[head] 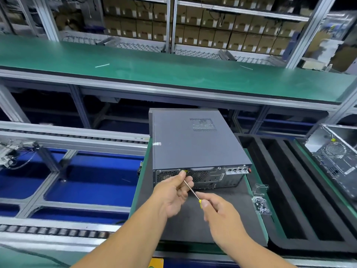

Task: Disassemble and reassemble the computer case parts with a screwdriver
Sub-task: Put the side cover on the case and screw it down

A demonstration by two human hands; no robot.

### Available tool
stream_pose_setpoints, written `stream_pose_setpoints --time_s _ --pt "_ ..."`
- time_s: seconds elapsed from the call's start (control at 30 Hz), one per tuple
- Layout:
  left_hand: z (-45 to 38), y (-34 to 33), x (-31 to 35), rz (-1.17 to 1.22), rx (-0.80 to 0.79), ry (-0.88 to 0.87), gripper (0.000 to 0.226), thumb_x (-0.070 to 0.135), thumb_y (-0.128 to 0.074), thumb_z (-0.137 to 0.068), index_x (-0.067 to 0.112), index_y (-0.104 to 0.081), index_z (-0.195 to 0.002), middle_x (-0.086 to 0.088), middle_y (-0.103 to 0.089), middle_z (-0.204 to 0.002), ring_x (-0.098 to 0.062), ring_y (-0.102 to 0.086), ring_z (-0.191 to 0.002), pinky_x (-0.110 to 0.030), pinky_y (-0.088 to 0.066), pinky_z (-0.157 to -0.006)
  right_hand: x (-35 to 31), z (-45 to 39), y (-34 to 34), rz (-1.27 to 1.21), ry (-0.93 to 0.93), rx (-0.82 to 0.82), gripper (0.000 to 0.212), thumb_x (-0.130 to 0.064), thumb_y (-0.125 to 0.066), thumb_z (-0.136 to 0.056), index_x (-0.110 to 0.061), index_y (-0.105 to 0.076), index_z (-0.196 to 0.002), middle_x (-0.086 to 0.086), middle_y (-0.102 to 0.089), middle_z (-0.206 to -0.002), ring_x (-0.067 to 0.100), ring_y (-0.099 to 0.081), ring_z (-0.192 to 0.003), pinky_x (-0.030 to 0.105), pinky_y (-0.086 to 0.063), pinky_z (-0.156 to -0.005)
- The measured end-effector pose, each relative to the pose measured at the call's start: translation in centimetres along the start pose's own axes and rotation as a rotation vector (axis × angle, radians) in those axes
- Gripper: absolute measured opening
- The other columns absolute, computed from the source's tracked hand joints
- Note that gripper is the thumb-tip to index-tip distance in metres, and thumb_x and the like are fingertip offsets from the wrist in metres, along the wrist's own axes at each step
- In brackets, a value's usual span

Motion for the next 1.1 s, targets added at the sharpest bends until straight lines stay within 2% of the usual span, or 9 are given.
stream_pose_setpoints --time_s 0.13,0.3,0.43,0.5,0.67,0.9,1.0,1.1 --pt "-0.3 0.0 0.0 0.013 -0.051 0.059 0.011 0.011 -0.072 -0.091 0.004 -0.07 -0.099 -0.015 -0.077 -0.093 -0.022 -0.076 -0.073 -0.024 -0.057 -0.052 0.2 -0.2 -0.2 -0.004 -0.005 0.015 0.039 -0.027 -0.053 -0.105 -0.062 -0.068 -0.105 -0.013 -0.061 -0.059 -0.001 -0.051 -0.053 0.011 -0.04 -0.051" --pt "-0.9 0.3 -0.1 -0.027 -0.044 0.097 0.01 0.008 -0.07 -0.094 0.001 -0.071 -0.101 -0.015 -0.077 -0.092 -0.022 -0.077 -0.075 -0.024 -0.058 -0.053 0.4 -0.4 -0.5 0.001 -0.042 0.036 0.03 -0.025 -0.053 -0.105 -0.05 -0.071 -0.11 -0.017 -0.063 -0.061 -0.002 -0.052 -0.055 0.009 -0.041 -0.054" --pt "-1.4 0.0 -0.4 0.029 -0.012 0.131 0.008 0.01 -0.068 -0.096 0.003 -0.071 -0.095 -0.013 -0.078 -0.088 -0.021 -0.077 -0.071 -0.025 -0.059 -0.057 -0.1 -0.6 -1.4 -0.052 -0.059 0.062 0.027 -0.019 -0.062 -0.1 -0.043 -0.07 -0.111 -0.026 -0.07 -0.082 -0.009 -0.061 -0.072 0.005 -0.043 -0.064" --pt "-1.8 -0.2 -0.5 0.067 -0.01 0.137 0.011 0.011 -0.063 -0.1 0.004 -0.07 -0.097 -0.012 -0.078 -0.088 -0.02 -0.077 -0.071 -0.025 -0.057 -0.066 -0.4 -0.9 -2.0 -0.085 -0.069 0.077 0.029 -0.014 -0.063 -0.099 -0.04 -0.069 -0.11 -0.018 -0.073 -0.089 -0.011 -0.06 -0.072 0.004 -0.043 -0.064" --pt "-2.4 -0.5 0.1 0.086 -0.025 0.141 0.015 0.006 -0.052 -0.105 0.003 -0.066 -0.104 -0.01 -0.077 -0.084 -0.018 -0.075 -0.069 -0.021 -0.056 -0.055 -1.4 -1.7 -2.6 -0.105 -0.077 0.101 0.031 -0.013 -0.06 -0.101 -0.043 -0.065 -0.106 -0.01 -0.068 -0.093 -0.012 -0.056 -0.066 0.005 -0.043 -0.058" --pt "-2.4 -0.4 0.6 0.007 -0.022 0.135 0.016 0.009 -0.054 -0.104 0.004 -0.068 -0.1 -0.009 -0.077 -0.082 -0.016 -0.074 -0.065 -0.022 -0.055 -0.051 -1.4 -2.1 -3.3 -0.134 -0.076 0.123 0.031 -0.013 -0.06 -0.101 -0.043 -0.066 -0.105 -0.009 -0.069 -0.089 -0.009 -0.055 -0.064 0.006 -0.043 -0.057" --pt "-2.4 -0.4 0.9 -0.021 -0.02 0.131 0.017 0.011 -0.055 -0.104 0.005 -0.069 -0.096 -0.008 -0.077 -0.081 -0.016 -0.073 -0.065 -0.022 -0.055 -0.051 -1.3 -1.9 -3.4 -0.14 -0.099 0.129 0.03 -0.017 -0.059 -0.102 -0.046 -0.067 -0.107 -0.009 -0.07 -0.092 -0.009 -0.058 -0.069 0.006 -0.043 -0.06" --pt "-2.4 -0.3 1.0 -0.05 0.005 0.123 0.019 0.011 -0.055 -0.104 0.006 -0.069 -0.093 -0.007 -0.076 -0.078 -0.015 -0.072 -0.063 -0.02 -0.053 -0.051 -0.9 -2.1 -3.7 -0.143 -0.166 0.141 0.028 -0.023 -0.056 -0.105 -0.047 -0.067 -0.111 -0.005 -0.072 -0.088 -0.001 -0.06 -0.067 0.01 -0.043 -0.054"
Point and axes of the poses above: each hand's wrist, its own z-axis away from the middle knuckle, its own y-axis out of the back of the hand, x = y × z, the point moved 4 cm from there along -z, towards the middle knuckle
